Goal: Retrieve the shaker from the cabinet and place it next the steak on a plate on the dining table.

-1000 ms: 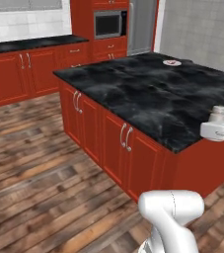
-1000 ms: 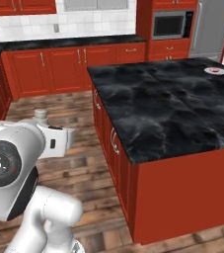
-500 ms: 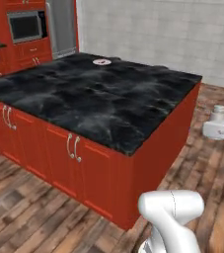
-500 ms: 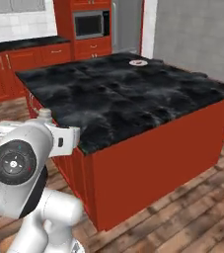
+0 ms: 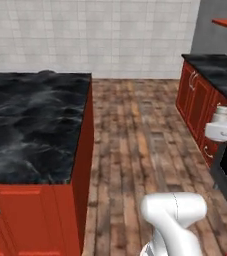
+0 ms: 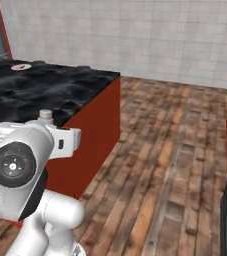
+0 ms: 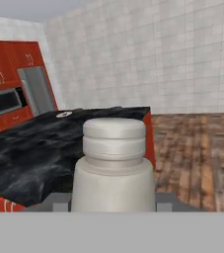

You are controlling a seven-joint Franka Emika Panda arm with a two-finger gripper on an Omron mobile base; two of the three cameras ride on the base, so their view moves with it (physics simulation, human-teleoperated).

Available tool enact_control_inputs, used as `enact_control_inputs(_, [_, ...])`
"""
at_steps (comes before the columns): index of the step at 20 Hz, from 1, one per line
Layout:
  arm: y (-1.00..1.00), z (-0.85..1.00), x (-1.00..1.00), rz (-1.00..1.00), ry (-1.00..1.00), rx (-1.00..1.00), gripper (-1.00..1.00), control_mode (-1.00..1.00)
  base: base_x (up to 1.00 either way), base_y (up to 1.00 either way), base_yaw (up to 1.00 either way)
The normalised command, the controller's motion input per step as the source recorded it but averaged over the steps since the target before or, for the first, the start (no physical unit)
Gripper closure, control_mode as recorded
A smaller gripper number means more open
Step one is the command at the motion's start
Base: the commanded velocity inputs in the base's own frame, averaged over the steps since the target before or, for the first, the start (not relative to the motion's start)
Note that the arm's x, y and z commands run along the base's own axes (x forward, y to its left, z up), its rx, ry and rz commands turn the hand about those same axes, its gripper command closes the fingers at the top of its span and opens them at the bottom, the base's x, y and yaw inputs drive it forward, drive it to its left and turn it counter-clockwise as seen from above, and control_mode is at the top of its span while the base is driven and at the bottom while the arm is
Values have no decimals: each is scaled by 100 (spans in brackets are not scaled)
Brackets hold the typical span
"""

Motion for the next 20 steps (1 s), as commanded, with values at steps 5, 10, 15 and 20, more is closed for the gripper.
enact_control_inputs(5, [0,0,0,0,0,0,100,100,-13,97,-37])
enact_control_inputs(10, [0,0,0,0,0,0,100,100,-82,100,-20])
enact_control_inputs(15, [0,0,0,0,0,0,100,100,-93,100,-14])
enact_control_inputs(20, [0,0,0,0,0,0,100,100,-78,100,-7])
